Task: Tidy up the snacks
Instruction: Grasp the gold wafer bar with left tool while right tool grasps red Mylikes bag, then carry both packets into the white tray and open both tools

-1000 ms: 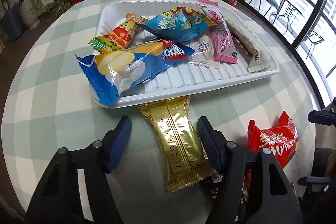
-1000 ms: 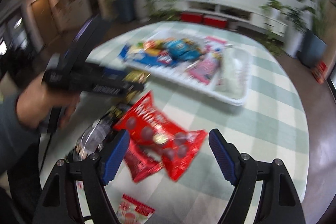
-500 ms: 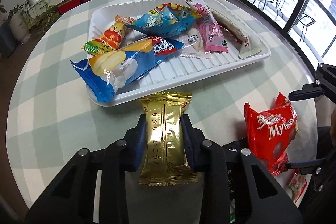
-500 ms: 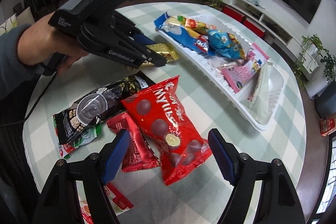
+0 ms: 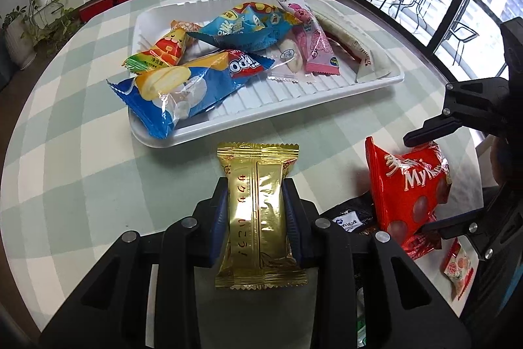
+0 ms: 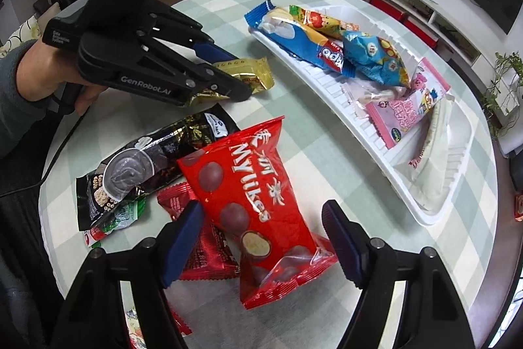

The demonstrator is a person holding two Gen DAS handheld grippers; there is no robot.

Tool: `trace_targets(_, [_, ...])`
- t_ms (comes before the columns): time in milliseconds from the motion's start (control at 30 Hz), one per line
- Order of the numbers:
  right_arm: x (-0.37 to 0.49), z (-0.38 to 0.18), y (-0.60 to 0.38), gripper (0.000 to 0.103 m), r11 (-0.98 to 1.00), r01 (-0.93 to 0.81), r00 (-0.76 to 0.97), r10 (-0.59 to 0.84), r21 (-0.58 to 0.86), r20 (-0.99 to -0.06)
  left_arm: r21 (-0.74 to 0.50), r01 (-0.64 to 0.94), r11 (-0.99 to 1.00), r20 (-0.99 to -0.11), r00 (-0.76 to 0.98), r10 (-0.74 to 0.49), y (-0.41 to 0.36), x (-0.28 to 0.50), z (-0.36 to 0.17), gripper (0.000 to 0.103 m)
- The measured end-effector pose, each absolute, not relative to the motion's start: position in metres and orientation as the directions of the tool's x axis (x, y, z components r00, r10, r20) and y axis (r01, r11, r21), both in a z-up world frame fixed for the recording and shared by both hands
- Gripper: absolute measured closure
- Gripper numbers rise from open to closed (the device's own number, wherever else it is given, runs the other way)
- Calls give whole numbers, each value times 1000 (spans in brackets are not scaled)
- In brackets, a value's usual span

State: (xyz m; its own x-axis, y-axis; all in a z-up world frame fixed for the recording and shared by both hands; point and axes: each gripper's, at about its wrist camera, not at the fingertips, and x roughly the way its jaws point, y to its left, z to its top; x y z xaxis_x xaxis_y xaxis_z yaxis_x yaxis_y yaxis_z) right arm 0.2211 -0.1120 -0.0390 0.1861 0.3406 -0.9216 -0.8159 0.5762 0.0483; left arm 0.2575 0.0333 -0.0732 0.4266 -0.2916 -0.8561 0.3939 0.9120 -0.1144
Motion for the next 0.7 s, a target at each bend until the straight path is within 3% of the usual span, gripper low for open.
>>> trace_targets(133, [228,-51,-106,46,567,-818,113,324,97,-939,-137,392,910,-848,427,-312,37,258,-73,74])
trace_targets(333, [225,-49,-107,62,572,-809,90,349,136,-933,-148,390,909,-843,431,-323,38,257,-73,74])
trace_targets(700, [218,-24,-132,64,641,-726,135,488,249,-862,-178,384,906,-833,431,-347,42,251,-72,74])
